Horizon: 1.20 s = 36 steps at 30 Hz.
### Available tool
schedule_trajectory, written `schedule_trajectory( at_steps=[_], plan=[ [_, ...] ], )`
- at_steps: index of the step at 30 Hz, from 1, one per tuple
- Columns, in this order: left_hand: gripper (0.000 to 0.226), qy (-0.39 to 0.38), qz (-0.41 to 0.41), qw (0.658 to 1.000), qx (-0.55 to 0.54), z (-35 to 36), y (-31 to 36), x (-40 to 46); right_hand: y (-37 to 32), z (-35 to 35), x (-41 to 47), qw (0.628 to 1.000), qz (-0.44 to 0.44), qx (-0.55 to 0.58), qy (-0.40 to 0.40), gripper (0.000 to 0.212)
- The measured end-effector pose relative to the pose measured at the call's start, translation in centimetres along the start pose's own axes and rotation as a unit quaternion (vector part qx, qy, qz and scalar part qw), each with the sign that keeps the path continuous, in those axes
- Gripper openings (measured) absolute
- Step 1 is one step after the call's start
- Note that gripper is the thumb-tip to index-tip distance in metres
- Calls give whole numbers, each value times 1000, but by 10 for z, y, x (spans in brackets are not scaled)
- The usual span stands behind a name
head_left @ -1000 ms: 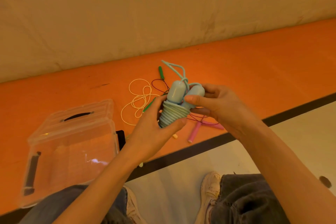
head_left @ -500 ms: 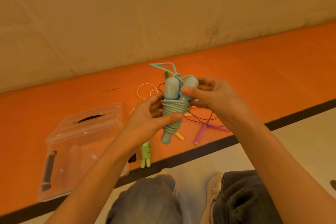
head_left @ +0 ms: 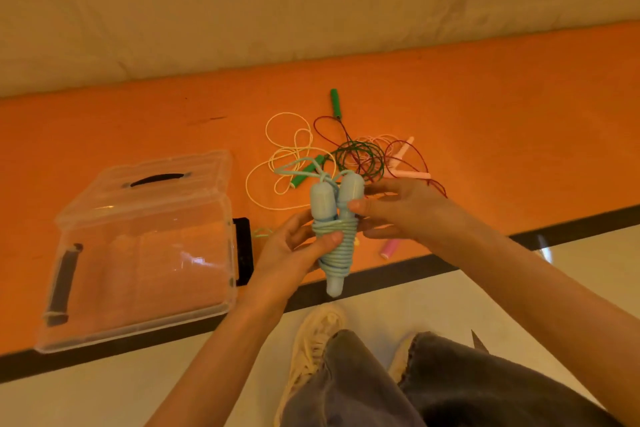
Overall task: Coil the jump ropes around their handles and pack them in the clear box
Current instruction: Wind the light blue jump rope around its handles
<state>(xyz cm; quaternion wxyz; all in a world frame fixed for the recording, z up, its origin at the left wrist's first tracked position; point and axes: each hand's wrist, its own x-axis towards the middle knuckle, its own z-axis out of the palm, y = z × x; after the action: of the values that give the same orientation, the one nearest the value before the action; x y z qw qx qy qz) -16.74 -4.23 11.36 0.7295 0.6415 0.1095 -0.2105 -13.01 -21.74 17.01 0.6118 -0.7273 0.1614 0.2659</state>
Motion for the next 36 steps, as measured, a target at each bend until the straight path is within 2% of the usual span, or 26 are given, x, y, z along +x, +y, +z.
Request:
schedule_trajectory(
  at_steps=[5, 9, 12, 16, 18, 26, 30, 36],
  plan=[
    [41, 28, -46, 998, 19, -10, -51, 33, 66, 7, 52, 998, 41, 12, -40, 43],
    [50, 50, -73, 995, 49, -18, -93, 58, 119, 20, 94, 995, 68, 58, -43, 39],
    [43, 72, -78, 992, 66, -24, -123, 77, 151, 30, 121, 992, 95, 64, -44, 41],
    [38, 95, -88, 988, 81, -28, -157, 93, 186, 38, 152, 985, 141, 92, -34, 28],
    [39, 107, -91, 987, 75, -30, -174, 104, 201, 41, 171, 983, 150, 97, -42, 31],
    [51, 140, -86, 982, 97, -44, -217, 128, 232, 72, 227, 977, 173, 123, -36, 31],
    [81, 146, -99, 970, 169, -44, -220, 119, 234, 91, 232, 971, 193, 136, -35, 38],
    [66, 128, -54, 948, 286, -45, -222, 107, 235, 100, 244, 975, 180, 126, -30, 36]
  ],
)
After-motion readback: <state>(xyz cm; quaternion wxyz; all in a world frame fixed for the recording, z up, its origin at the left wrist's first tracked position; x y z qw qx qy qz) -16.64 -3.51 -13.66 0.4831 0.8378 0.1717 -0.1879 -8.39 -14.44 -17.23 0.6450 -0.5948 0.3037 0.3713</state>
